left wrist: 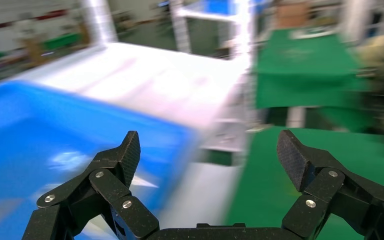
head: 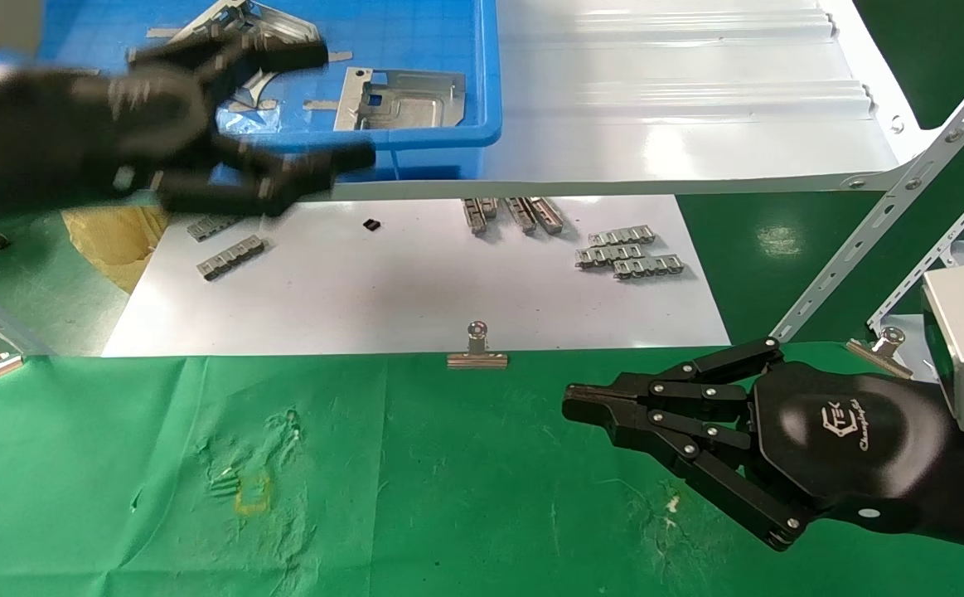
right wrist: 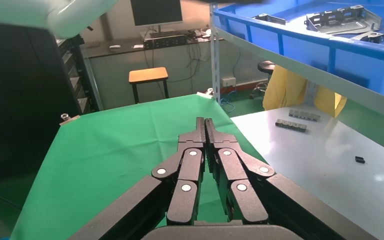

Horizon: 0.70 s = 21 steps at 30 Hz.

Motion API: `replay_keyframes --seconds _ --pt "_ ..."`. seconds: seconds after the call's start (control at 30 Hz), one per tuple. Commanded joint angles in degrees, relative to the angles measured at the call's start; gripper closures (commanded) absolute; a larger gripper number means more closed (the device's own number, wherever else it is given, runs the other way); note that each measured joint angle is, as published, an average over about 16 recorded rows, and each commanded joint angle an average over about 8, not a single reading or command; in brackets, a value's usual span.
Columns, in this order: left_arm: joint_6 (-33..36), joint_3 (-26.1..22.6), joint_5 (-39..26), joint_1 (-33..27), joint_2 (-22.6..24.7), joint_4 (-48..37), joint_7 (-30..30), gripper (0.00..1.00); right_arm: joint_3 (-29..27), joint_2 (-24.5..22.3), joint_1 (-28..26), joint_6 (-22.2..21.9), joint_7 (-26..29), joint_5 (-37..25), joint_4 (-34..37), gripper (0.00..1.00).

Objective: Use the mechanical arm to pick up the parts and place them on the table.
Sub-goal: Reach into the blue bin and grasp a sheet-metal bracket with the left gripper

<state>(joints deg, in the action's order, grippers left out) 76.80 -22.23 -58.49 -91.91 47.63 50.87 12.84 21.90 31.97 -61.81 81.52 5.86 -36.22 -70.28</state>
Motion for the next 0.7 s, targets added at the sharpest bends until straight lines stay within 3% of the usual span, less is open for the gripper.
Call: replay_keyframes --seconds 0.03,0.13,0.2,0.4,0.47,0.7 --pt "-1.0 -1.9 -4.2 -5.8 2.9 -6.0 0.0 0.00 0.0 0.0 0.0 0.0 0.0 0.0 0.0 1.00" --pt "-5.6 -3.8 -8.9 -11.9 7.1 -16.6 -1.5 0.00 0.0 0.0 0.0 0.0 0.0 0.0 0.0 1.00" --pt "-9.9 -4.7 -11.6 -15.1 9.7 -23.0 -2.5 0.11 0.0 0.0 0.0 0.0 0.0 0.0 0.0 1.00" --pt "-22.5 -7.0 -17.5 -21.3 15.2 -36.6 -5.4 0.86 0.0 0.0 0.0 0.0 0.0 0.0 0.0 1.00" --pt "-25.2 -7.6 -18.8 -22.5 16.2 -39.3 -6.2 1.00 0.0 0.0 0.0 0.0 0.0 0.0 0.0 1.00" --pt "-30.7 -8.5 -20.5 -24.5 18.3 -45.8 -7.6 1.00 0.0 0.0 0.0 0.0 0.0 0.0 0.0 1.00"
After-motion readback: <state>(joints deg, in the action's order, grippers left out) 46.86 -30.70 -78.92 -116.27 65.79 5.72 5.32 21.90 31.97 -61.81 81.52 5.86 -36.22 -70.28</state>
